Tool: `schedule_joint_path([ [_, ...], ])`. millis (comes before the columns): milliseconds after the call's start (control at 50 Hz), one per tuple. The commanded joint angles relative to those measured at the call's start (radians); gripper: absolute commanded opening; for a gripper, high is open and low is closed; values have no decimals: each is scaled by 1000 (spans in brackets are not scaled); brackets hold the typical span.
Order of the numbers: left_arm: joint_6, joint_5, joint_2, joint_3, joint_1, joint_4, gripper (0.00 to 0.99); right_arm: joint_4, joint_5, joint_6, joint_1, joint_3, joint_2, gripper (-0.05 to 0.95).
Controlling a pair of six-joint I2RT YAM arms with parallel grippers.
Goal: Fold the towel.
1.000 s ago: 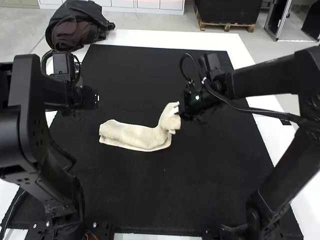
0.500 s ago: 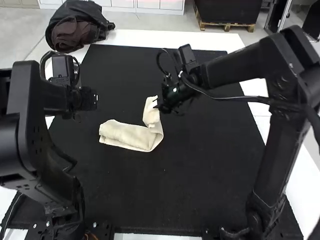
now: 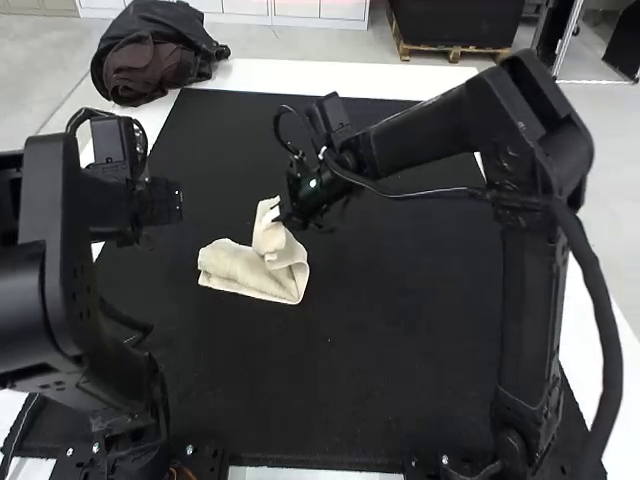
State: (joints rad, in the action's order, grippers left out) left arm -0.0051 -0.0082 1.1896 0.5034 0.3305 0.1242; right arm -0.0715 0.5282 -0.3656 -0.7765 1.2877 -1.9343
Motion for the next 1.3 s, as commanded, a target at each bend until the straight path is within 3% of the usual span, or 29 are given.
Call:
schedule_joint_path([
  [0, -4, -9, -22, -8, 25, 5, 969, 9, 15, -7, -23, 70, -25, -25],
  [360, 17, -4, -38, -26, 71, 6, 969, 7, 16, -12, -66, 191, -126, -25],
  [640, 17, -4, -41, -32, 73, 9, 969, 7, 21, -47, -92, 282, -207, -8],
  [660, 17, -4, -41, -32, 73, 11, 969, 7, 21, -53, -93, 289, -213, 33],
  [820, 16, -6, -41, -32, 73, 17, 969, 7, 19, -41, -102, 355, -235, 649],
  [900, 16, -7, -41, -32, 73, 18, 969, 10, 15, -19, -101, 381, -235, 798],
  [960, 16, -7, -41, -32, 73, 22, 969, 10, 10, -10, -96, 404, -233, 831],
  [1180, 14, -9, -41, -32, 73, 34, 969, 6, -4, -6, -44, 437, -198, 792],
  [1220, 14, -9, -41, -31, 73, 35, 969, -10, 24, -3, -33, 426, -192, 587],
  [1280, 16, -9, -41, -31, 73, 35, 969, -44, 53, -1, -10, 401, -178, 49],
])
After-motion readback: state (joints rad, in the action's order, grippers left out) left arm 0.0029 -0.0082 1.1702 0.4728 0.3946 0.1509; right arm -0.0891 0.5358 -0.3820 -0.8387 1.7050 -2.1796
